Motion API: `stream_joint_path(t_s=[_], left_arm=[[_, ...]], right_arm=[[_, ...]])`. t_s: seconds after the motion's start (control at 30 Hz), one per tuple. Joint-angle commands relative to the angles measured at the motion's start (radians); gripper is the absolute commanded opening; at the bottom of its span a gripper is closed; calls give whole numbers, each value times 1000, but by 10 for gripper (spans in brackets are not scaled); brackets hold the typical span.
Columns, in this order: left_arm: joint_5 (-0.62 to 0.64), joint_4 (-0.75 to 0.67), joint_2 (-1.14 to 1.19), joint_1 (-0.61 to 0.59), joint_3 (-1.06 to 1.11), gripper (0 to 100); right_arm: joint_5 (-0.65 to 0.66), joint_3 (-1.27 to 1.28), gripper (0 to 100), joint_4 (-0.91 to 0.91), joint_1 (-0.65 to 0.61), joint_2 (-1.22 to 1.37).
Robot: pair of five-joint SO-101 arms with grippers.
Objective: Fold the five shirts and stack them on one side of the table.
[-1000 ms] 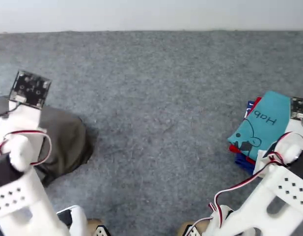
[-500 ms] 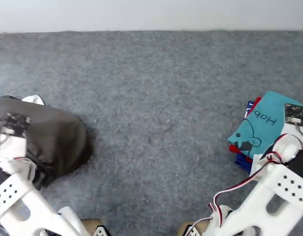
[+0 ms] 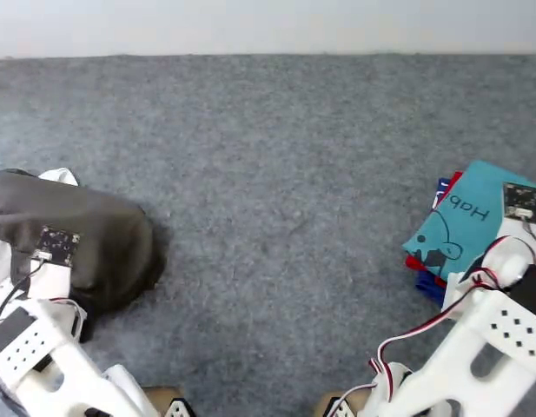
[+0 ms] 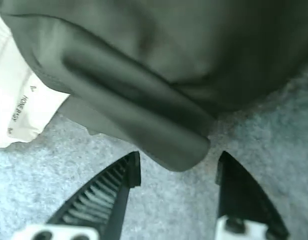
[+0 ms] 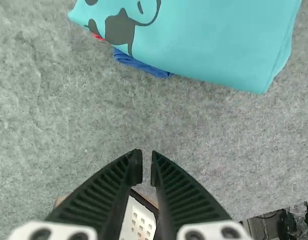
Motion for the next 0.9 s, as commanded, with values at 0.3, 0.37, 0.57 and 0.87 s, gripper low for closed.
stream_joint_path(t_s=[0.3, 0.37, 0.57, 0.87], left_arm=[[55, -95, -8, 97, 38, 99], [57, -92, -12, 135, 33, 43], [64, 38, -12, 176, -128, 14], [298, 244, -12, 393, -507, 14]], right_arm=[[-3, -3, 50, 42, -13, -21], [-3, -3, 50, 42, -13, -21], [-3, -3, 50, 44, -8, -21], [-6, -2, 50, 44, -8, -21]])
